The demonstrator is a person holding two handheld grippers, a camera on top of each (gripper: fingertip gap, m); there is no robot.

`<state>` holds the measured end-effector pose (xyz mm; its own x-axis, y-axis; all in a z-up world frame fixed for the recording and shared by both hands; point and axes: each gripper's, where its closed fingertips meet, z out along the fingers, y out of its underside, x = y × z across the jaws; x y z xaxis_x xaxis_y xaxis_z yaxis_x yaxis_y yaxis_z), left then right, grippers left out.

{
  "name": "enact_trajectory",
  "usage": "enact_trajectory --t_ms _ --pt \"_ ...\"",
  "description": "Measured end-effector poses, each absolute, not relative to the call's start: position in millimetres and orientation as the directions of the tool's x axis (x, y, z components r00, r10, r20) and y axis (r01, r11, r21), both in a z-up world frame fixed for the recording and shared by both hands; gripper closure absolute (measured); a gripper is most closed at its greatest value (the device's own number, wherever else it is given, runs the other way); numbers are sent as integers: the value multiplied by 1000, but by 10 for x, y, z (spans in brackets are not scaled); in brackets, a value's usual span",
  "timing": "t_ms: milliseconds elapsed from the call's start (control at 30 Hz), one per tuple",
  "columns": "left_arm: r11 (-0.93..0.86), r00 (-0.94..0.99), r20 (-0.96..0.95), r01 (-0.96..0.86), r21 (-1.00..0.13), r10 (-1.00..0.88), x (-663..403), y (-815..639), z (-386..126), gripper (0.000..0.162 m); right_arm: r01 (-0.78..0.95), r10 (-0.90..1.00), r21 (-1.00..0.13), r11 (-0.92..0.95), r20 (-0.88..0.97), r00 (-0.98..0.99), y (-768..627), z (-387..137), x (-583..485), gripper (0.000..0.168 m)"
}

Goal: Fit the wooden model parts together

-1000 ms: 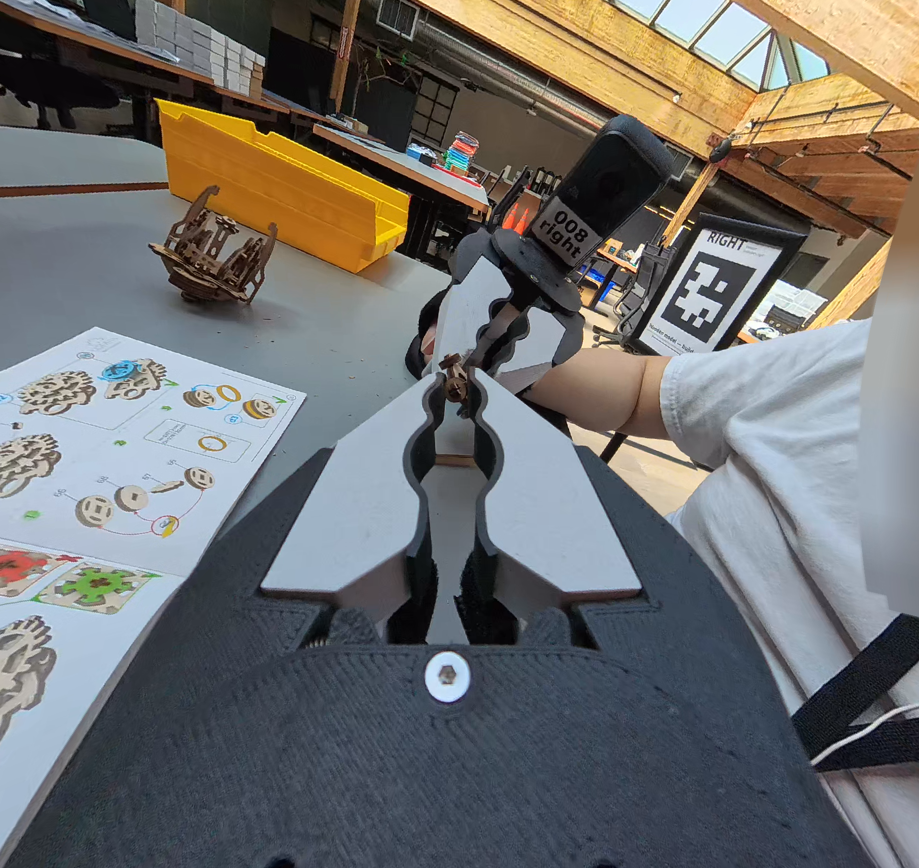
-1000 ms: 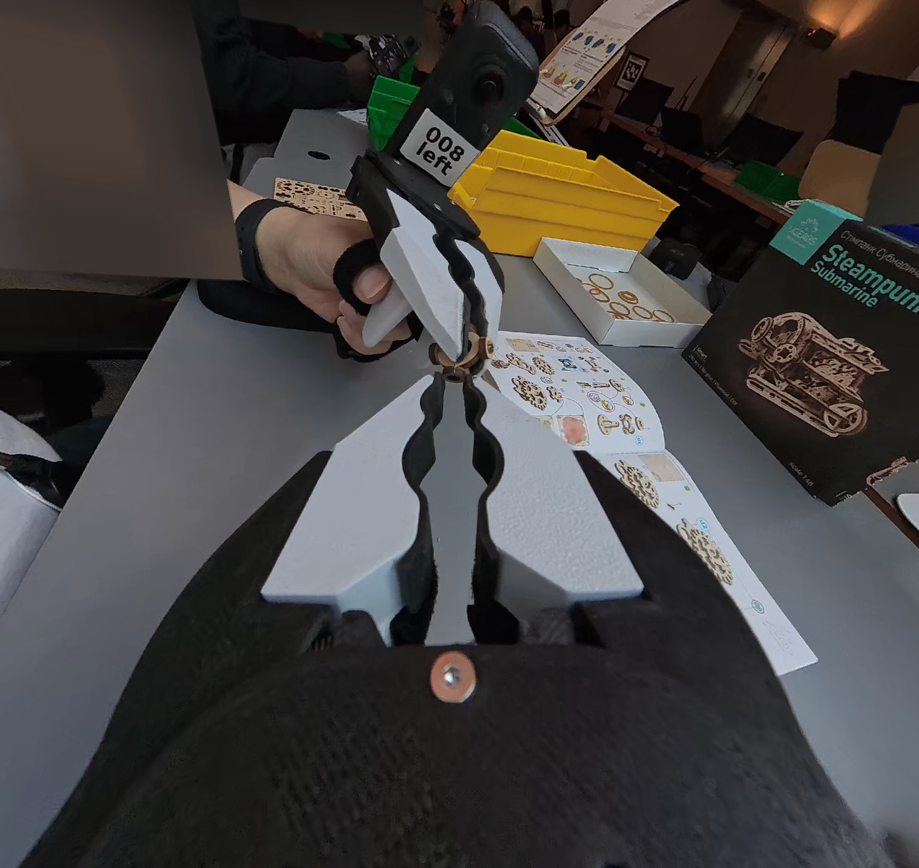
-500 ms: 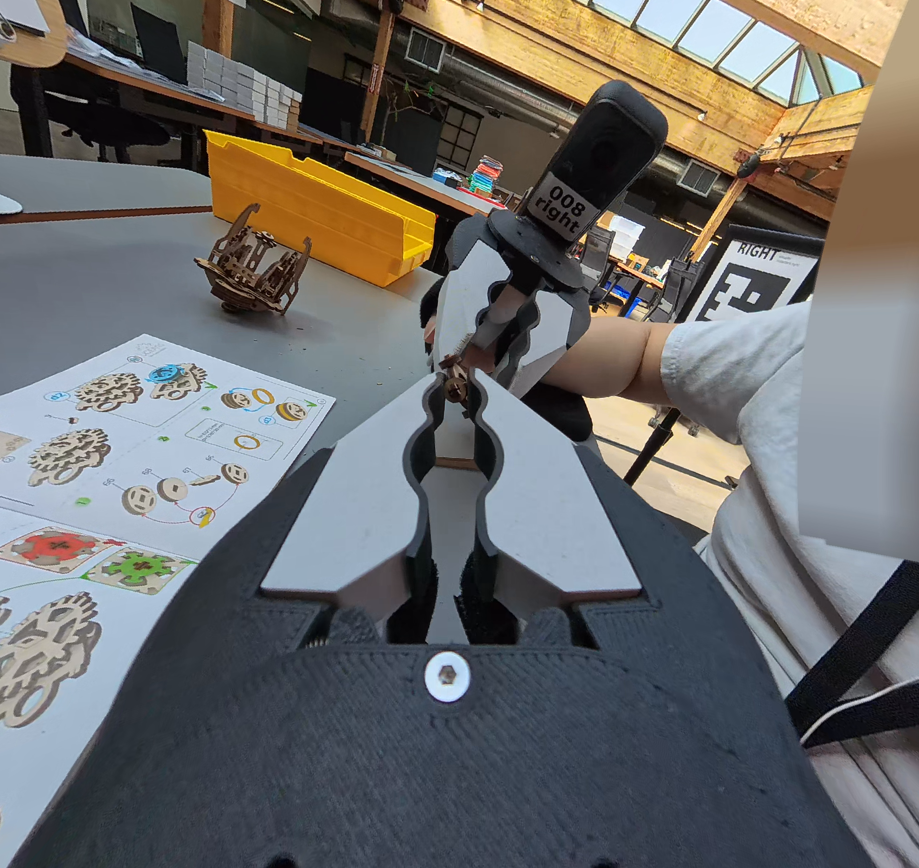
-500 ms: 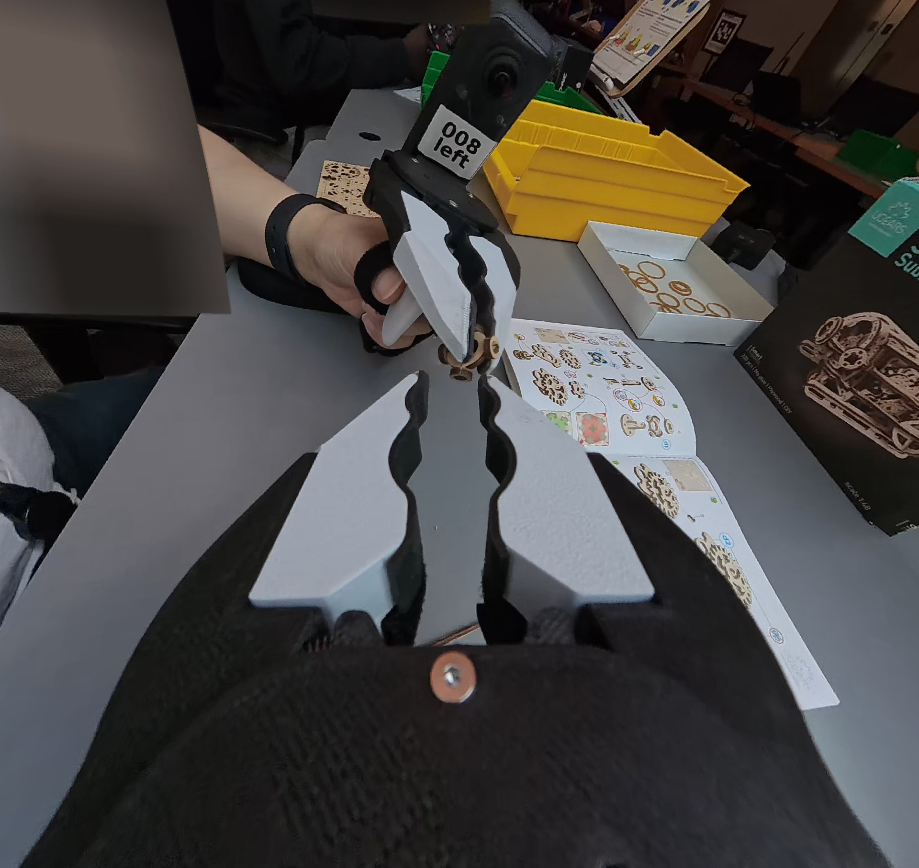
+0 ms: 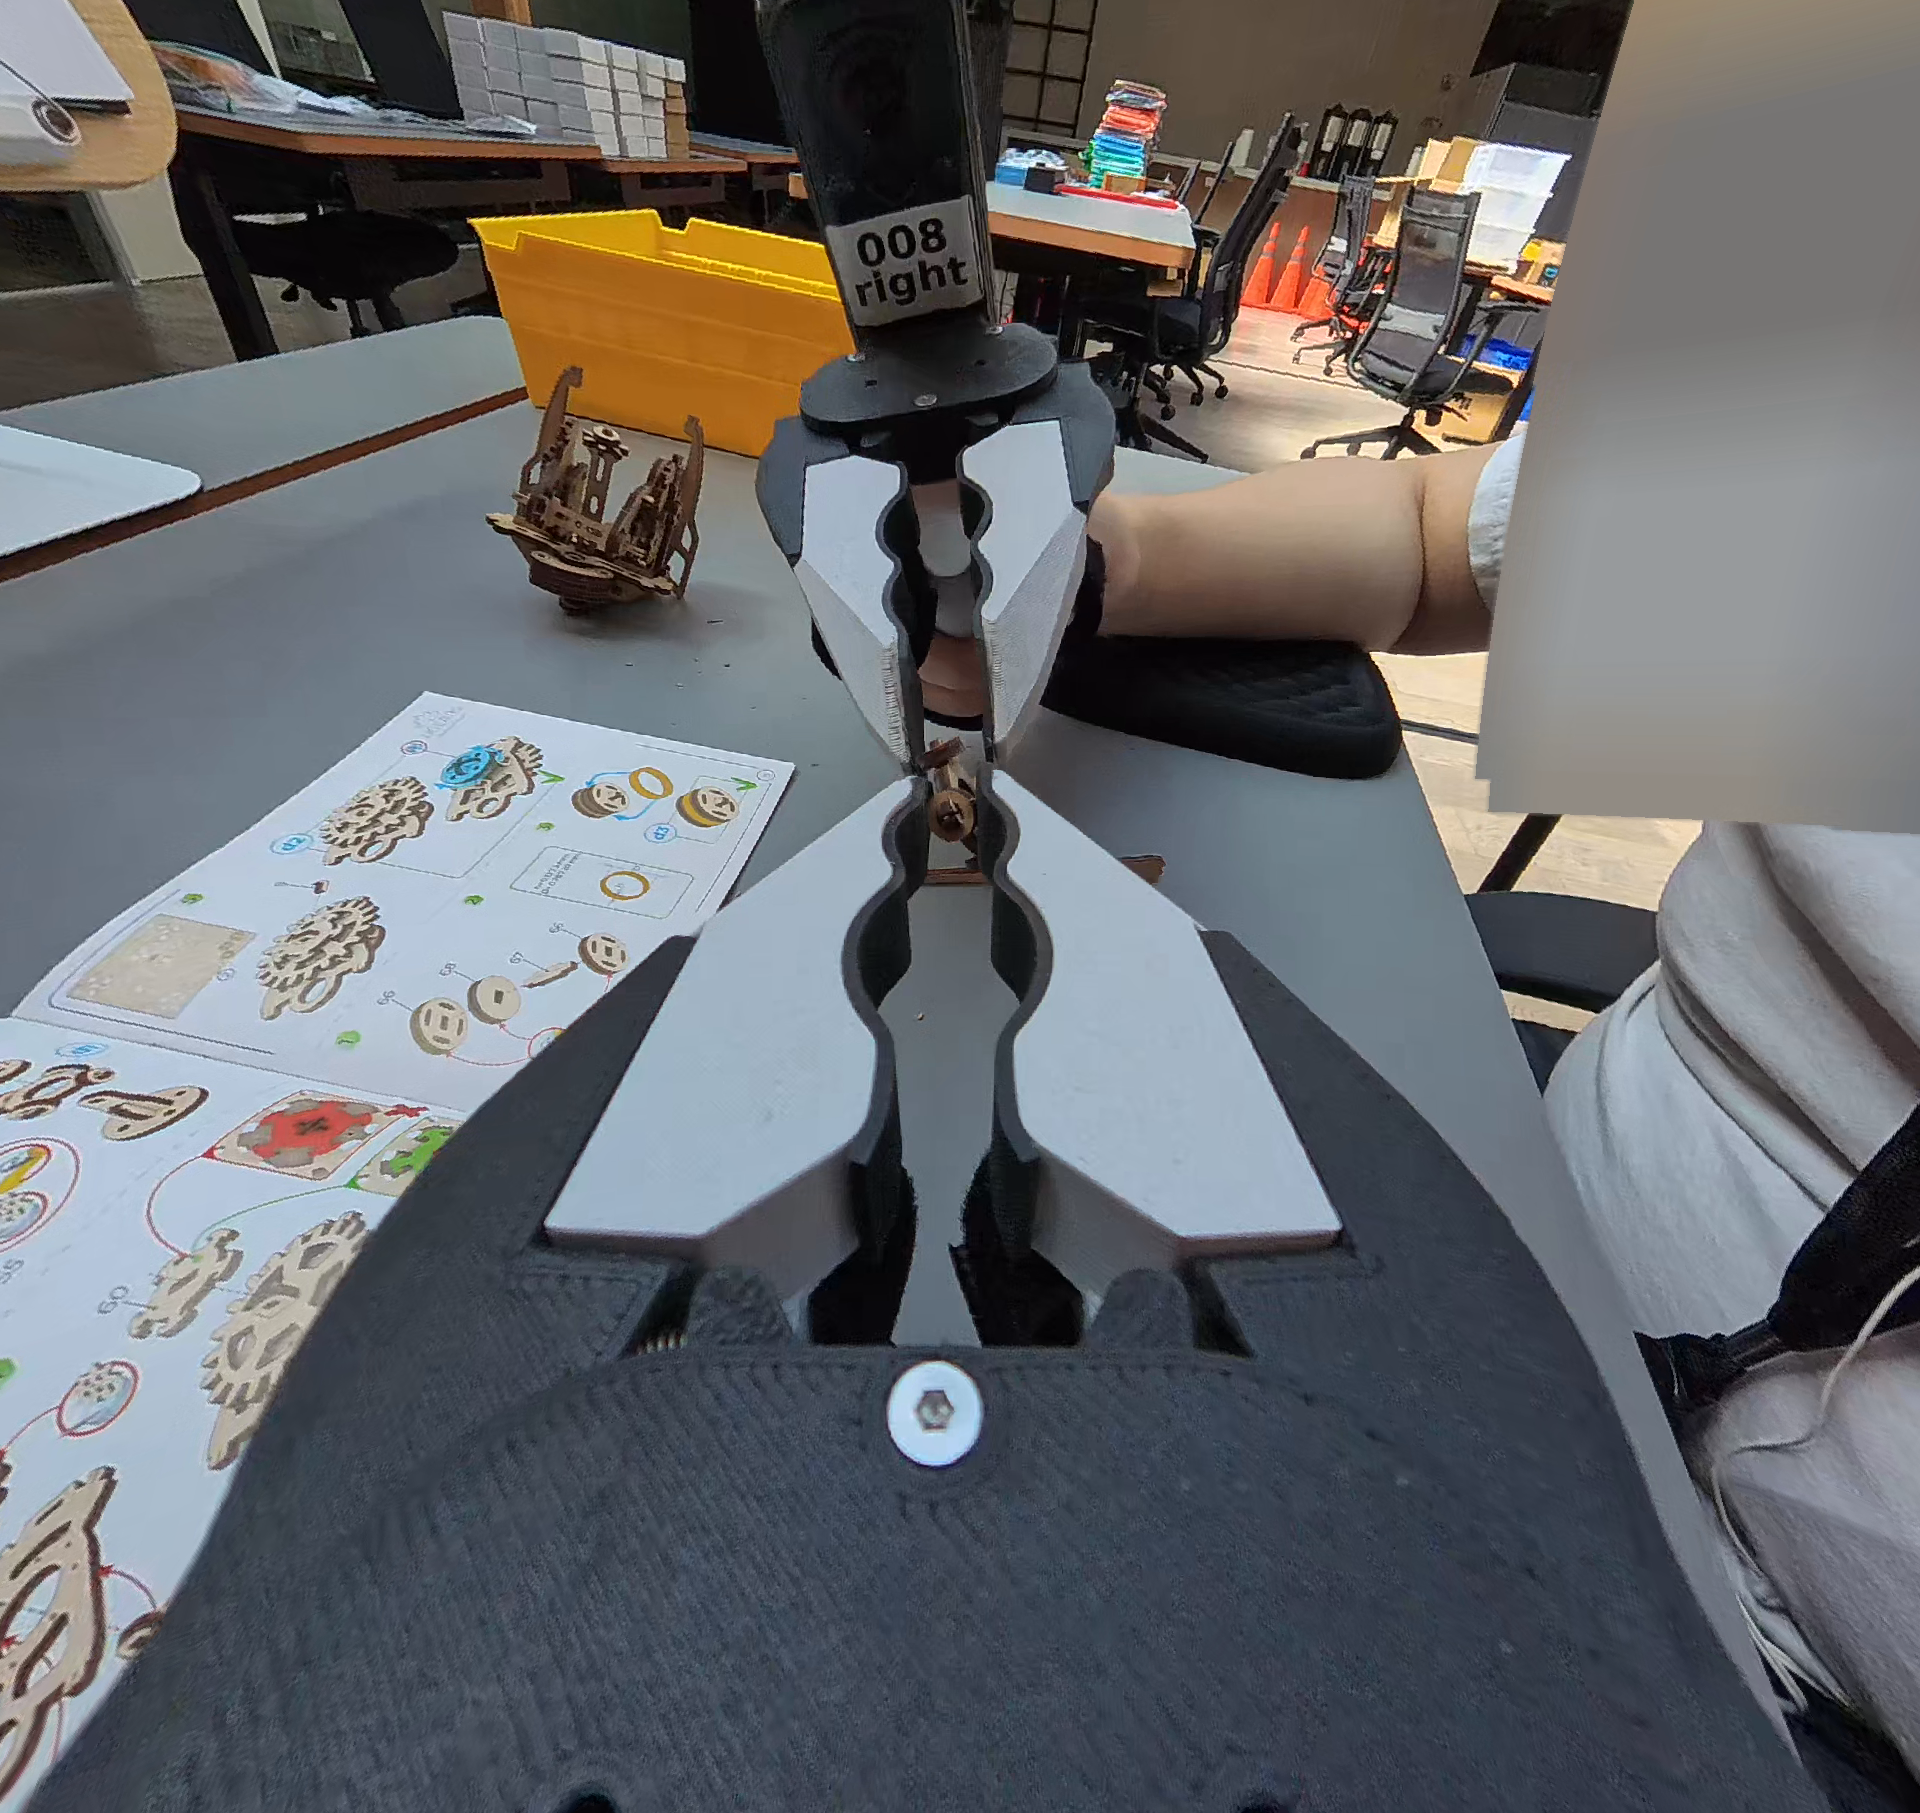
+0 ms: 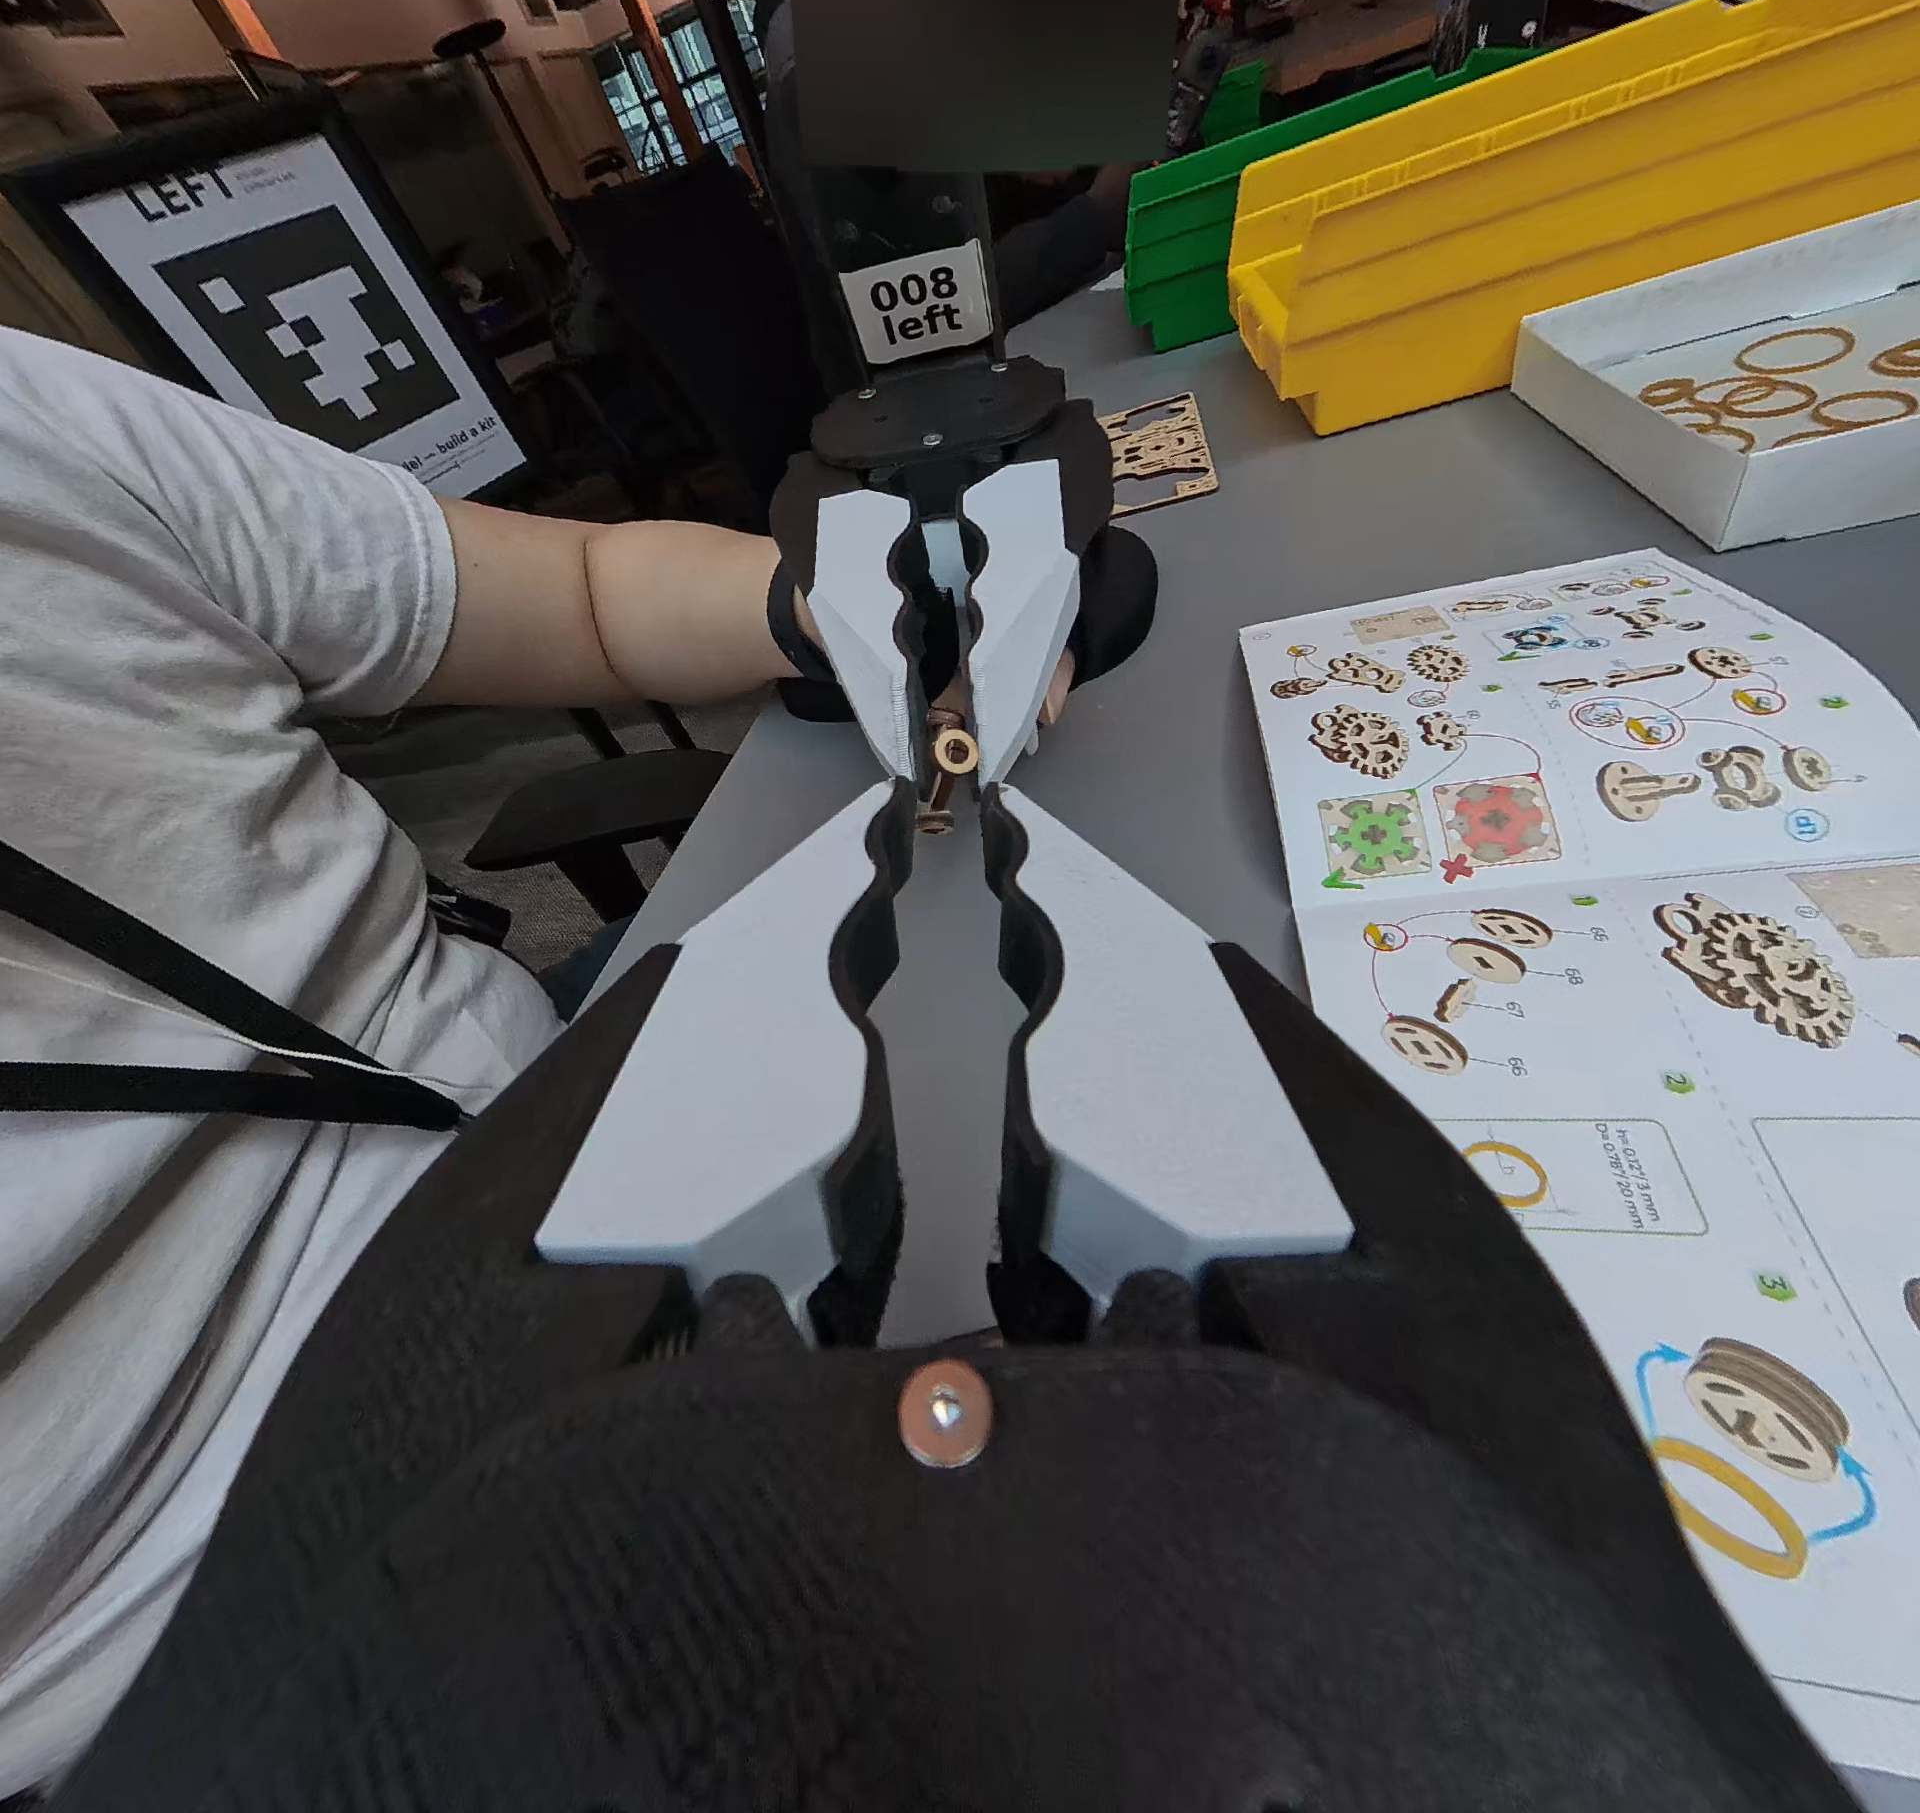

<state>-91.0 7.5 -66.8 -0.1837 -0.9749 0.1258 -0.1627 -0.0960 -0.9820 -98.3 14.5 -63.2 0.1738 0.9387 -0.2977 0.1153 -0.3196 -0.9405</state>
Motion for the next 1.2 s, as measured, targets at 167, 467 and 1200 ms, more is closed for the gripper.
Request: enact_trajectory --t_ms 167,467,1200 --pt "-76 -205 121 -216 -973 -971 -852 35 -729 156 53 903 -906 -419 -410 127 175 -587 -961 154" --pt "-59 -193 121 -300 -952 -974 -821 64 -840 156 171 905 -894 -414 -385 181 188 -788 -966 158" --pt "-318 -52 326 -120 -940 -944 -463 439 -600 156 -442 627 -619 -649 -764 150 660 -436 -511 163"
